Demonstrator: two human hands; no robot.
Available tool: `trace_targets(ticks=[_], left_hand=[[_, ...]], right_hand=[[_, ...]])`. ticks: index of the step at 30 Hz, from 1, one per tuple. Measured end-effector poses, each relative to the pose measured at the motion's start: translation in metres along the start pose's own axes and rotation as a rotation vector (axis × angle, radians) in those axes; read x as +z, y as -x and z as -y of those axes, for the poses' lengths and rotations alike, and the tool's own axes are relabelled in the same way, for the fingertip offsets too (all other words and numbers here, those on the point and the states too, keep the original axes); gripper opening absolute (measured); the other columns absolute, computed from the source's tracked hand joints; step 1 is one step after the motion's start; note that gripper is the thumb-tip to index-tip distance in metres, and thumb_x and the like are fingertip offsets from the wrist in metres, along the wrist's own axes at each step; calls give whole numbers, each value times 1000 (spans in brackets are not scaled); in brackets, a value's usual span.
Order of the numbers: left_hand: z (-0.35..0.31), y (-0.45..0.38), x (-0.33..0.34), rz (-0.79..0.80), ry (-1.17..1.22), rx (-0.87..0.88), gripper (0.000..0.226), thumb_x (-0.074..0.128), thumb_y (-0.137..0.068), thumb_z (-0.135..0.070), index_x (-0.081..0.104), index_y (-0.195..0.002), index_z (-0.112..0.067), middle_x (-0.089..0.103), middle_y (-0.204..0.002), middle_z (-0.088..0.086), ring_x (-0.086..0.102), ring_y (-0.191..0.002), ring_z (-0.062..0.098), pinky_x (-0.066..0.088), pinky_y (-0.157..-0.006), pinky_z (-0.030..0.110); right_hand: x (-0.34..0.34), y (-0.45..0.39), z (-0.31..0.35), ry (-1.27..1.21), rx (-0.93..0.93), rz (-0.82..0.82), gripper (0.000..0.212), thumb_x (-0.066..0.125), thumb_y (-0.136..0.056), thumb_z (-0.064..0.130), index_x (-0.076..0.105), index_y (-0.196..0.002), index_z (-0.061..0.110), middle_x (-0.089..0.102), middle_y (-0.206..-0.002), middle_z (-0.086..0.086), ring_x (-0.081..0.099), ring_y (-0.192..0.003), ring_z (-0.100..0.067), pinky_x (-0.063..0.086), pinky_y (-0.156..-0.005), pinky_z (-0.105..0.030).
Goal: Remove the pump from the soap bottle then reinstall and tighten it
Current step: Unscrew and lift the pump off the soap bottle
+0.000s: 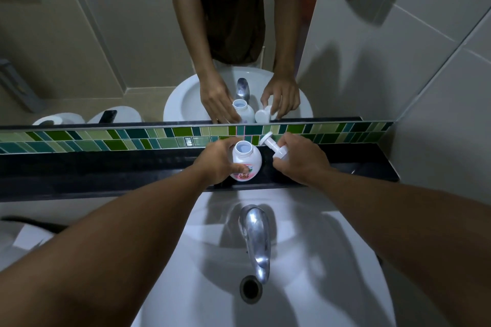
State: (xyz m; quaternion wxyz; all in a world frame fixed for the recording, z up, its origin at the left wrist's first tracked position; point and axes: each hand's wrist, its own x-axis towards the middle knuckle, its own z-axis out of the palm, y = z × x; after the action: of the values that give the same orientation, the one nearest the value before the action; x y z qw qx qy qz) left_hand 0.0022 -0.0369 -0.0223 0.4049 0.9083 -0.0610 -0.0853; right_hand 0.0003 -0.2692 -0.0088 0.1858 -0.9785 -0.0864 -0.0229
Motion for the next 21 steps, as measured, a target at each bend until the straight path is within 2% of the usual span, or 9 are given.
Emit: trace_targets(ticks=[4,11,17,21], left_hand=[[0,0,1,-9,-15,2,72,97,-65,-23,67,-130,-21,74,-116,-3,66,-107,16,45,-90,24],[-1,0,1,-3,-26,-13,71,96,-66,-24,66,-130,-21,74,-119,-2,64,-106,16,43,-92,24],[-1,1,0,0,-19,-4,71,97,-65,-22,67,-130,-21,74,-117,-3,65,-105,15,43,-91,23],[0,1,-1,8,8,-8,73,98,-64,-22,67,-130,-21,75,-117,-5,66,-108,14,45,-95,25]], right_hand=[[-15,-5,5,-121,-105,-99,31,75,-71,33,53,-91,24,60,-87,1,57,-74,-28,46,-63,-37],[-41,-19,17,-105,-270,-235,32,77,-72,30,58,-95,18,58,-84,2,54,-69,-27,44,-64,-37],[-47,-20,17,-100,-293,-237,32,76,-73,33,58,-97,20,60,-88,3,55,-72,-26,51,-67,-44],[-47,-22,36,-341,-231,-277,31,82,-75,26,59,-94,16,62,-80,5,59,-66,-20,56,-62,-44]])
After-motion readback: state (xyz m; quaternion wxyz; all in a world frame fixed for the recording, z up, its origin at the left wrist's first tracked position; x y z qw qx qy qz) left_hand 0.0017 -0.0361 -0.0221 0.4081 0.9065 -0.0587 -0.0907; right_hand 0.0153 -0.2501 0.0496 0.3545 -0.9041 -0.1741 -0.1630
